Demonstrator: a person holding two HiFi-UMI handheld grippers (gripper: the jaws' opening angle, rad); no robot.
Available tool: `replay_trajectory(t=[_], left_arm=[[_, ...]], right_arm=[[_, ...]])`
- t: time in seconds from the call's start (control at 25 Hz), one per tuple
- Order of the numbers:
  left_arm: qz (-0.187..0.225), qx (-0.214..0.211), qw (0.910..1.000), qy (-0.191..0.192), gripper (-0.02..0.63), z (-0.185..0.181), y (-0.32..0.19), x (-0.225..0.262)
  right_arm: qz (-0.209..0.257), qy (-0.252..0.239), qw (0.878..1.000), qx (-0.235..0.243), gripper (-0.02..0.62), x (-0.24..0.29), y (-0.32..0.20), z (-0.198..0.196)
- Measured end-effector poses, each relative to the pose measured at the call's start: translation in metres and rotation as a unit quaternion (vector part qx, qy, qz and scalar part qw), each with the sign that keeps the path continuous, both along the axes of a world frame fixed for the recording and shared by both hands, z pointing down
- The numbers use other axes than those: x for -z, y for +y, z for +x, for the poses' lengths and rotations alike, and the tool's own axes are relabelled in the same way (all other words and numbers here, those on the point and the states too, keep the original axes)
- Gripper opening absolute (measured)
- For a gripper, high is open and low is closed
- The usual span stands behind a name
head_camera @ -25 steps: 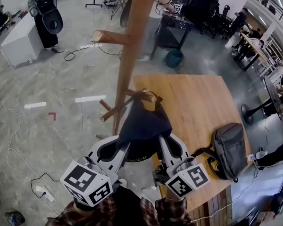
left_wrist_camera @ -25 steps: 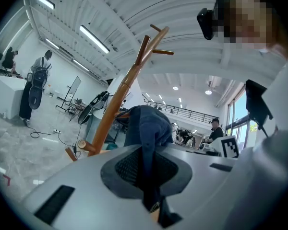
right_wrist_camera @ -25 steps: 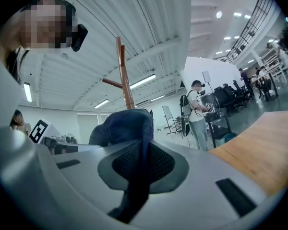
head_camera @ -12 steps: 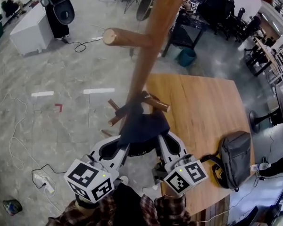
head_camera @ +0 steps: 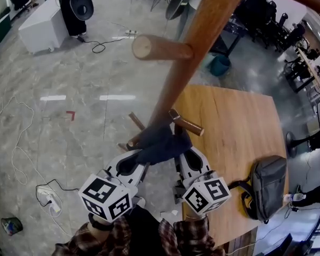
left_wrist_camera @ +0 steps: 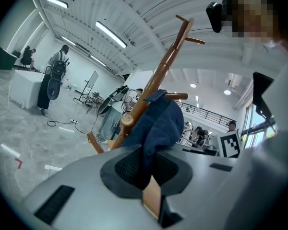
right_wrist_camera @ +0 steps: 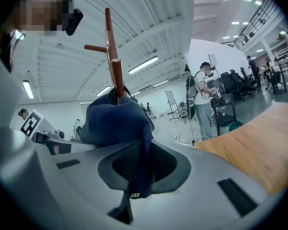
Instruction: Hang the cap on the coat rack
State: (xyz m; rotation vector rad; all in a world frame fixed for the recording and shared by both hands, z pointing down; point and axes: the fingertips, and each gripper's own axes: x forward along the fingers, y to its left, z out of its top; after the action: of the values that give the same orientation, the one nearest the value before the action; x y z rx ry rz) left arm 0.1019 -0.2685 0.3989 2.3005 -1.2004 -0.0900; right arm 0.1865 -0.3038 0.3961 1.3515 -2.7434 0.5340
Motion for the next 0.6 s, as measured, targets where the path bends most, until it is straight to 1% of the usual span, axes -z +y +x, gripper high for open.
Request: replay_trajectory(t=[0.08,0.2,0.44,0.6], left_arm=[[0.001,-0.002,1.0,0.001,0.034,0.001,-0.002,-0.001],[0.0,-0.007,0.9999,0.008,0.034,0.004,-0.004,-0.004],[-0.003,-0.019,0.9996,0.023,0.034,0.003,-0.003,-0.001],[0.001,-0.022,0.9995,0.023,0.035,0.001,0.003,0.004]], right_arm=[[0.002,0.013,1.0,-0.004,0.031,-0.002,-0.004,-0.001],[0.001,0.021,1.0,-0.007,0.031,-0.003,-0.008,0.0],[0.004,0.014,1.0,-0.012,0.033,0.003,-0.004,0.005],[0.01,0.014,1.0,-0.016,0.057,0.008,0.002,0.007]])
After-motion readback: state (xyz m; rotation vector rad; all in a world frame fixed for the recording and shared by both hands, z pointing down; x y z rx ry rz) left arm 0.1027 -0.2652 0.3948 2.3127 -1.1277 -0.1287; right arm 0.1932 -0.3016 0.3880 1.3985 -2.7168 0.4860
